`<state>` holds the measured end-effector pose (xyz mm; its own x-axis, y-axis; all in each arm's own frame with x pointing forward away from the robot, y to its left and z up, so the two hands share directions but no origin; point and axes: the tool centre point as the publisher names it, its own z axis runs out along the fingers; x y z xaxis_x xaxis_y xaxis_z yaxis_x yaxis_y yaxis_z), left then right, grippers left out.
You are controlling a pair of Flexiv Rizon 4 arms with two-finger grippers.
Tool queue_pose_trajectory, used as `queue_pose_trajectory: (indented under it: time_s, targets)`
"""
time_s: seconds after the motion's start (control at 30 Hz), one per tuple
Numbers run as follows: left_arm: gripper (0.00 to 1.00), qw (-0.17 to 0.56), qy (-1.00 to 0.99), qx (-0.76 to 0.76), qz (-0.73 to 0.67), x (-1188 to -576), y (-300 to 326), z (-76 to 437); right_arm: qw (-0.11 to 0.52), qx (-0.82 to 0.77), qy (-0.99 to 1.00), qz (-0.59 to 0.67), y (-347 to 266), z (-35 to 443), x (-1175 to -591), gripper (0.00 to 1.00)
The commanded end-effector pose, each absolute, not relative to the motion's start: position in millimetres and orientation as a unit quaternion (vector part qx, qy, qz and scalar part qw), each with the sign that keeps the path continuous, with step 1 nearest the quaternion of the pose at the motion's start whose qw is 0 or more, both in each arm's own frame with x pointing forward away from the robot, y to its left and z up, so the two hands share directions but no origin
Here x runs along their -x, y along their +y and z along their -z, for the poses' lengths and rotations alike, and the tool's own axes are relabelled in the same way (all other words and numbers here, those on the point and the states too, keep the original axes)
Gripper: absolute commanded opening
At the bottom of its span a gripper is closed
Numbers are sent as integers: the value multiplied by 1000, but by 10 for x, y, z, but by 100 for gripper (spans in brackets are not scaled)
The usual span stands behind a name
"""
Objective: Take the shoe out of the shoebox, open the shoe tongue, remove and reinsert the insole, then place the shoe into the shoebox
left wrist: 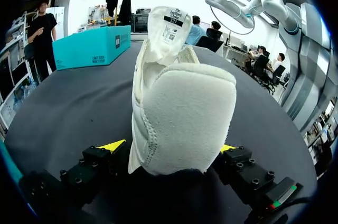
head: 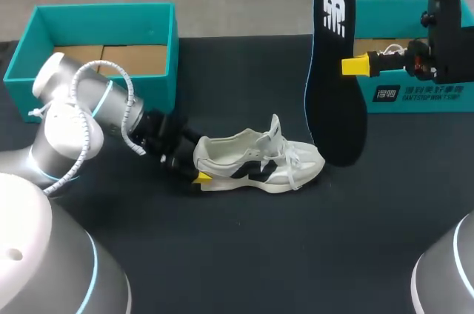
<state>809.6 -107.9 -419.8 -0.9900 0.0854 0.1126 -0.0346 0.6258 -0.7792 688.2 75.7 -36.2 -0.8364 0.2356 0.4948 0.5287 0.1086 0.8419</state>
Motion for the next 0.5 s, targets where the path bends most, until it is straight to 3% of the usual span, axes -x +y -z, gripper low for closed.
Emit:
queue_pose_trajectory:
  time_s: [0.03,0.5]
  targets:
    - [100,70,-912,11,-404,-8048,-1058,4071,119,261,-735,614,767,368,-6877,0]
    - [100,78,-928,11,-363,-8084,-935,3938,119,261,-735,614,767,368,-6877,0]
